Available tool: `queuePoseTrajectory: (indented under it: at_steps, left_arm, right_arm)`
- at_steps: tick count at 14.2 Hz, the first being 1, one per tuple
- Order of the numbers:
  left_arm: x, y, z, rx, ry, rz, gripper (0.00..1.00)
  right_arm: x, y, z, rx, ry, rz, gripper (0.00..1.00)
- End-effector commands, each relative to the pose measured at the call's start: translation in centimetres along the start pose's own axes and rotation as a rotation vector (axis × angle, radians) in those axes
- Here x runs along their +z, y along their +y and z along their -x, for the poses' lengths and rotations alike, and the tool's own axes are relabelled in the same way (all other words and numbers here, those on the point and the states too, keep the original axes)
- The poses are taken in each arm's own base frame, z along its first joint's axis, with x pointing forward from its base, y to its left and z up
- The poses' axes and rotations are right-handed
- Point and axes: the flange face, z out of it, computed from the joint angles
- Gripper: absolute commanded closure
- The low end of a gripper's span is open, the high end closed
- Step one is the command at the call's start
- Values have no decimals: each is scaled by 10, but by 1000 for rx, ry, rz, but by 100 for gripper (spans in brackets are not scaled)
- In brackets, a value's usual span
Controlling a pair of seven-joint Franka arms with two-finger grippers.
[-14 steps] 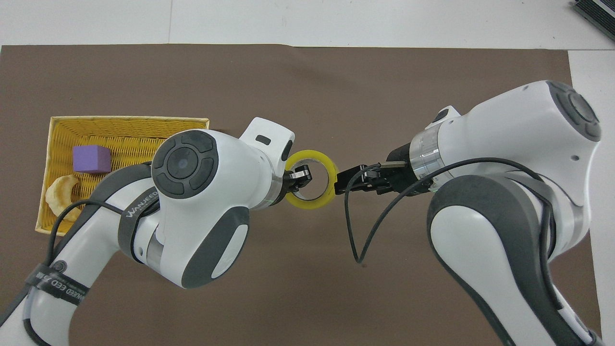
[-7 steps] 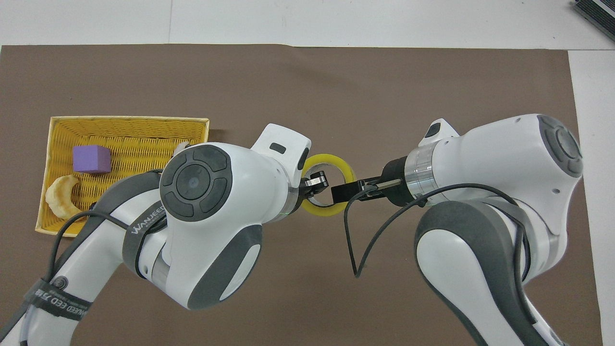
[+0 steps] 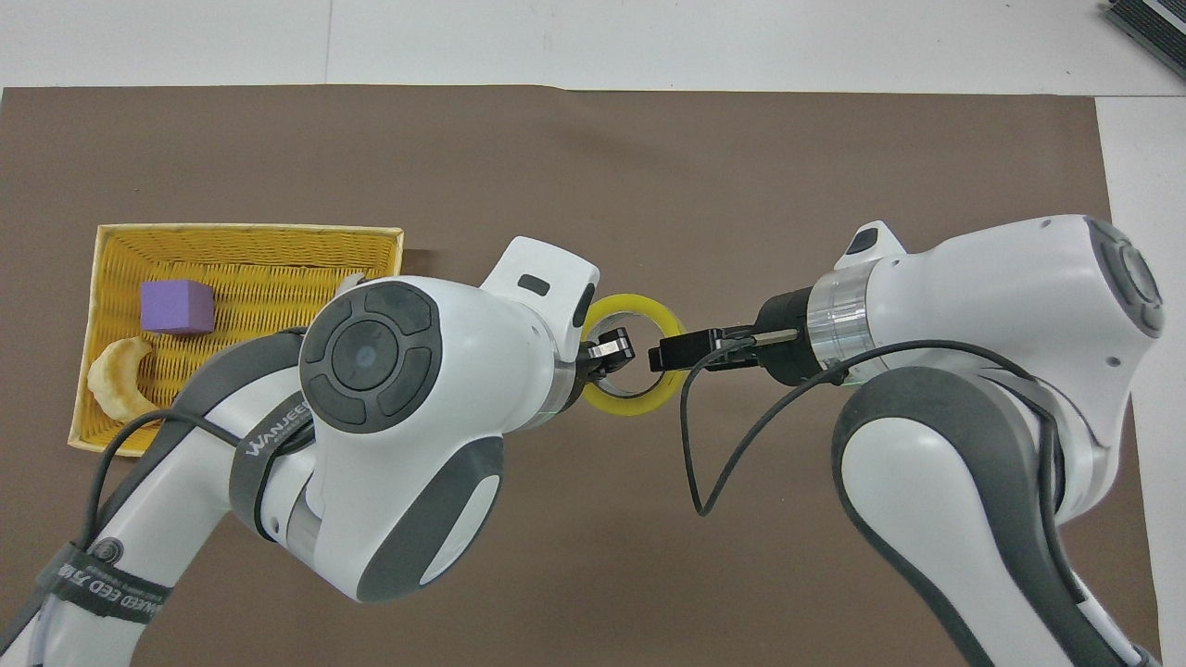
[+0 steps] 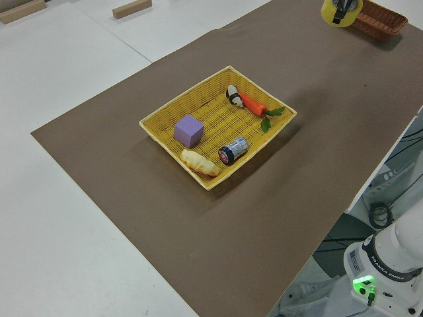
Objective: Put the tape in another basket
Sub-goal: 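Grasp the tape rim with the right gripper beside the left gripper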
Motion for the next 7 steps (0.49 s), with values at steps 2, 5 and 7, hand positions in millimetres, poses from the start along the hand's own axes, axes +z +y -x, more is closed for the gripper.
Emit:
queuePoseTrajectory:
  at_steps: [2, 5, 7]
  left_arm:
    - [-9, 4, 4, -14, -4, 17, 100]
    - [-10, 6, 6, -13, -2, 20, 100]
    - [-14, 9, 9, -5, -3, 23, 100]
  right_arm:
    - [0, -7, 3, -4, 17, -28, 0]
    - [7, -10, 6, -18, 7, -22, 0]
    - [14, -12, 9, -26, 17, -18, 0]
